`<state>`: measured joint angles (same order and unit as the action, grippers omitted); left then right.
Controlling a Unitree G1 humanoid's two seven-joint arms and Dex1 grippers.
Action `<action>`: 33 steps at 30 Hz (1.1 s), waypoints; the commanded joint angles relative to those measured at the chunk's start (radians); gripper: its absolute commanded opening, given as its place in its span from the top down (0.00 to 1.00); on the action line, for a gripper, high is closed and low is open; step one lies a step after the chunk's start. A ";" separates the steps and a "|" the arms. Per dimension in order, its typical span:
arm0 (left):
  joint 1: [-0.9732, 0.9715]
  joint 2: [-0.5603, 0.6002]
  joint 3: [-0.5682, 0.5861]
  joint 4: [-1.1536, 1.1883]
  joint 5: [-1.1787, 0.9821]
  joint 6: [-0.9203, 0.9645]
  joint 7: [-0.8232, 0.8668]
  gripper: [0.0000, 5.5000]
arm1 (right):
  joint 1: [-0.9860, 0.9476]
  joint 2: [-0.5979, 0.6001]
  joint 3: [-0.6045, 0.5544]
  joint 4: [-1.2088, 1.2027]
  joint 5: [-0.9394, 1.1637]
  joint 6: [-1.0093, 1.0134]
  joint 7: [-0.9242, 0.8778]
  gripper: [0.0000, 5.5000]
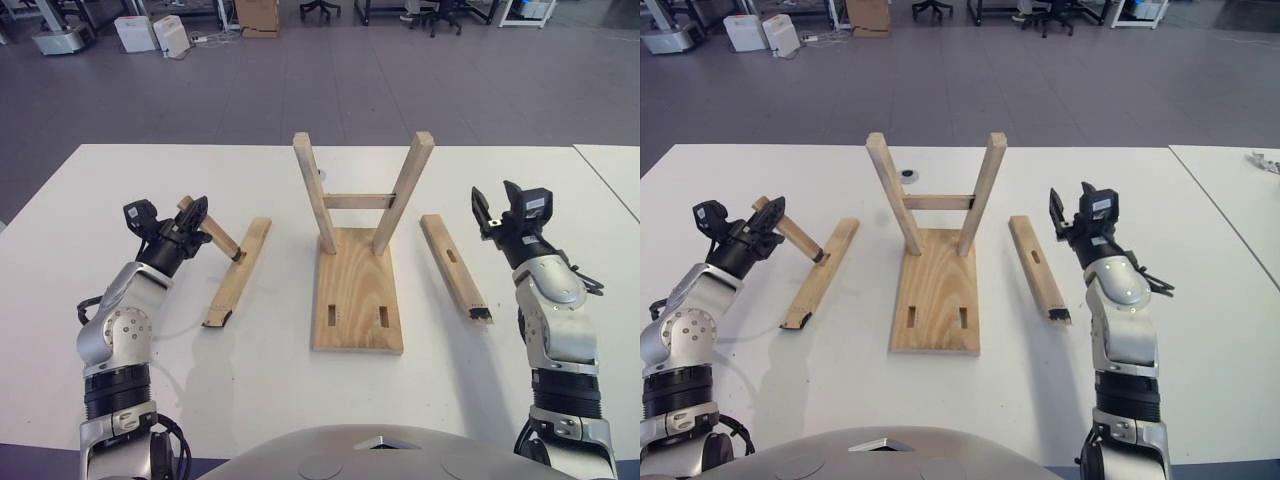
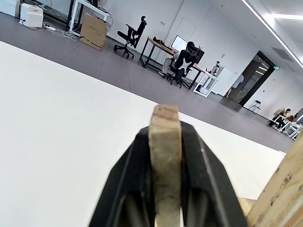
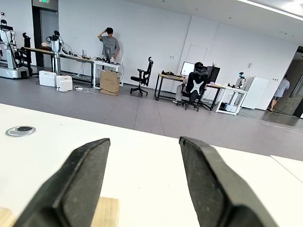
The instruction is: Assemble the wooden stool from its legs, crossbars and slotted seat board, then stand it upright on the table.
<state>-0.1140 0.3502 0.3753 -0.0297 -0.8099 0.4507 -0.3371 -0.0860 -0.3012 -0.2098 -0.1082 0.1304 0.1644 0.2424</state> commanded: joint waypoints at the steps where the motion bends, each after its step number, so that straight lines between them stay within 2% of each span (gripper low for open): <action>1: 0.001 -0.036 0.005 0.026 0.043 -0.041 0.011 0.93 | 0.017 0.013 0.005 0.059 -0.013 -0.045 -0.013 0.51; 7: -0.009 -0.073 -0.008 0.133 0.125 -0.121 -0.004 0.93 | 0.021 0.022 0.019 0.104 -0.019 -0.083 -0.016 0.51; 12: 0.040 -0.040 -0.044 0.152 0.213 -0.160 -0.028 0.93 | 0.020 0.020 0.023 0.118 -0.024 -0.093 -0.017 0.51; 16: 0.094 -0.009 -0.136 0.194 0.327 -0.201 -0.066 0.93 | 0.021 0.019 0.037 0.117 -0.038 -0.101 -0.017 0.51; 26: 0.185 0.027 -0.321 0.479 0.543 -0.398 -0.113 0.93 | 0.020 -0.019 0.070 0.137 -0.096 -0.142 -0.002 0.51; 29: 0.180 0.020 -0.315 0.497 0.522 -0.432 -0.113 0.93 | 0.018 -0.023 0.080 0.144 -0.108 -0.154 0.001 0.51; 33: 0.117 0.009 -0.250 0.375 0.397 -0.425 -0.128 0.93 | -0.003 -0.027 0.078 0.156 -0.111 -0.161 0.003 0.51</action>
<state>-0.0956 0.3738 0.1328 0.2524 -0.4310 -0.1208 -0.4680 -0.0695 -0.3064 -0.1361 0.0299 0.0312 0.0141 0.2358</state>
